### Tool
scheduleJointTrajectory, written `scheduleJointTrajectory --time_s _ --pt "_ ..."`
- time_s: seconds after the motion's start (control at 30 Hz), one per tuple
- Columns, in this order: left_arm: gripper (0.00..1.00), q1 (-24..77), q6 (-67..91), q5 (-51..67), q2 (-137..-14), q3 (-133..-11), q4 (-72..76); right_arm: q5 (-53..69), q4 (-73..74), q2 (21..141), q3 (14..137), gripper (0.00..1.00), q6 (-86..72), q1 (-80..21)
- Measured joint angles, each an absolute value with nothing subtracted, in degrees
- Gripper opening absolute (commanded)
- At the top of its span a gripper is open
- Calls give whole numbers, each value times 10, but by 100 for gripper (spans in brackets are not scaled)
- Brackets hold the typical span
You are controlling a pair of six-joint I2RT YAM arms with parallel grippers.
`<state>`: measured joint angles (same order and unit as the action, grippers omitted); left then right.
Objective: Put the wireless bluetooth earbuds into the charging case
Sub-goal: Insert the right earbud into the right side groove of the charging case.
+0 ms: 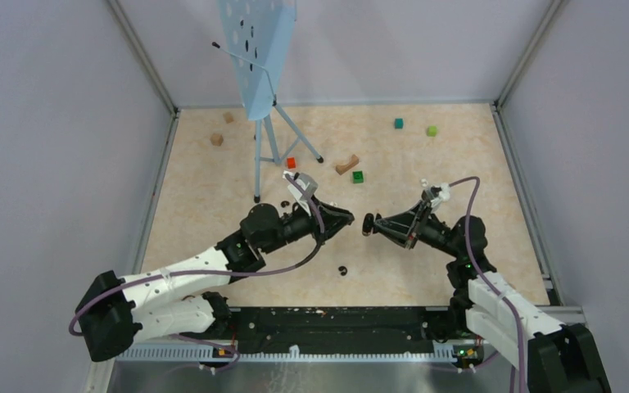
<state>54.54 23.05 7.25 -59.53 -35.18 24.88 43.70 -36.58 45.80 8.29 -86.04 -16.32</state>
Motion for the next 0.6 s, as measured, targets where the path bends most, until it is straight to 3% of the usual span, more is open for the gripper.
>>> scheduleJointTrajectory --time_s 0.23,0.6 --pt "12 545 248 125 -602 -321 354 445 -460 459 83 0 -923 -163" --pt "12 545 265 172 -653 -306 481 448 -484 459 83 0 -955 -163"
